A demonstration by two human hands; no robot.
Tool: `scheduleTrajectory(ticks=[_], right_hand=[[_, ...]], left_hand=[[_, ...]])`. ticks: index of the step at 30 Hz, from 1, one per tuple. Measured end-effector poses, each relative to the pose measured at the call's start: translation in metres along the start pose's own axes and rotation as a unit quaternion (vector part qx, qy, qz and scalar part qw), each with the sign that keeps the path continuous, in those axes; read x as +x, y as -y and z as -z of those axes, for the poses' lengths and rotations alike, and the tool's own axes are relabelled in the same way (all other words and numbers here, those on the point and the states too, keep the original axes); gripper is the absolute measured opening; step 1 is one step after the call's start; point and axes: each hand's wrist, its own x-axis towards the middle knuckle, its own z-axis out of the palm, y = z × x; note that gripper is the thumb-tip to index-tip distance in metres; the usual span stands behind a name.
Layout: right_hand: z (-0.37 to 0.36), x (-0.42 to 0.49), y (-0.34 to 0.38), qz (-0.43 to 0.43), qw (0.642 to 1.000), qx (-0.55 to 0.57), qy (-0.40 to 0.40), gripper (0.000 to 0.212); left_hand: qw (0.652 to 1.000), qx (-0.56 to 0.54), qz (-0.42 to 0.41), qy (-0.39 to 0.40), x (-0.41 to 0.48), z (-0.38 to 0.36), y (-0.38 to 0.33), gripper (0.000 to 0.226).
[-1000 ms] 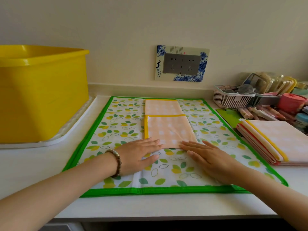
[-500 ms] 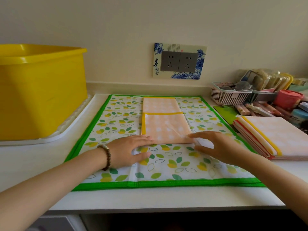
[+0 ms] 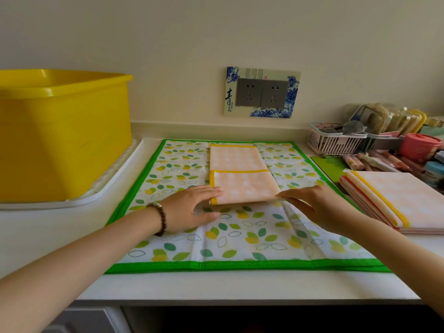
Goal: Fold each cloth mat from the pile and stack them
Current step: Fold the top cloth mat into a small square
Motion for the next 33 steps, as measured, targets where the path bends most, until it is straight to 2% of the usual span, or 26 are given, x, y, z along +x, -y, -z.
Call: scheduleTrajectory(ticks=[3, 6, 9, 12, 15, 17, 21, 23, 26, 30, 33], right_hand=[[0.008, -0.018, 0.011, 0.050, 0.997, 0.030, -0.050, 0.028], [0.015, -0.036, 0.024, 0.118, 0.991, 0.028, -0.062, 0.028], [0.015, -0.044, 0.026, 0.162, 0.985, -0.011, -0.053, 0.028], [0.010, -0.039, 0.021, 0.133, 0.990, -0.037, -0.001, 0.051], [0.003, -0.025, 0.017, 0.065, 0.995, 0.025, 0.071, 0.065], [-0.007, -0.017, 0.010, 0.060, 0.991, 0.047, 0.114, 0.058], [-0.027, -0.006, 0.000, 0.068, 0.984, 0.037, 0.159, 0.074], [-0.029, -0.006, -0.002, 0.067, 0.985, 0.052, 0.153, 0.070], [-0.029, -0.007, -0.002, 0.048, 0.987, 0.064, 0.137, 0.063], [-0.029, 0.001, 0.000, 0.016, 0.987, 0.124, 0.098, 0.057], [-0.023, 0.009, 0.006, -0.083, 0.969, 0.227, 0.052, 0.039]], left_hand=[[0.999, 0.027, -0.031, -0.009, -0.001, 0.003, 0.003, 0.059], [0.995, 0.086, -0.055, 0.007, 0.001, 0.000, 0.004, 0.080], [0.988, 0.130, -0.081, 0.030, -0.002, -0.005, 0.003, 0.087], [0.989, 0.111, -0.087, 0.036, -0.009, -0.006, -0.002, 0.088], [0.986, 0.132, -0.080, 0.065, -0.012, -0.004, -0.011, 0.092], [0.981, 0.153, -0.082, 0.082, -0.013, -0.005, -0.013, 0.092], [0.983, 0.140, -0.086, 0.084, -0.019, -0.003, -0.012, 0.067], [0.985, 0.134, -0.076, 0.071, -0.020, -0.002, -0.008, 0.059], [0.986, 0.145, -0.062, 0.051, -0.017, -0.006, -0.004, 0.061], [0.998, 0.059, -0.028, 0.000, -0.009, -0.006, 0.004, 0.049], [0.990, -0.130, -0.001, -0.052, -0.004, -0.003, 0.003, 0.036]])
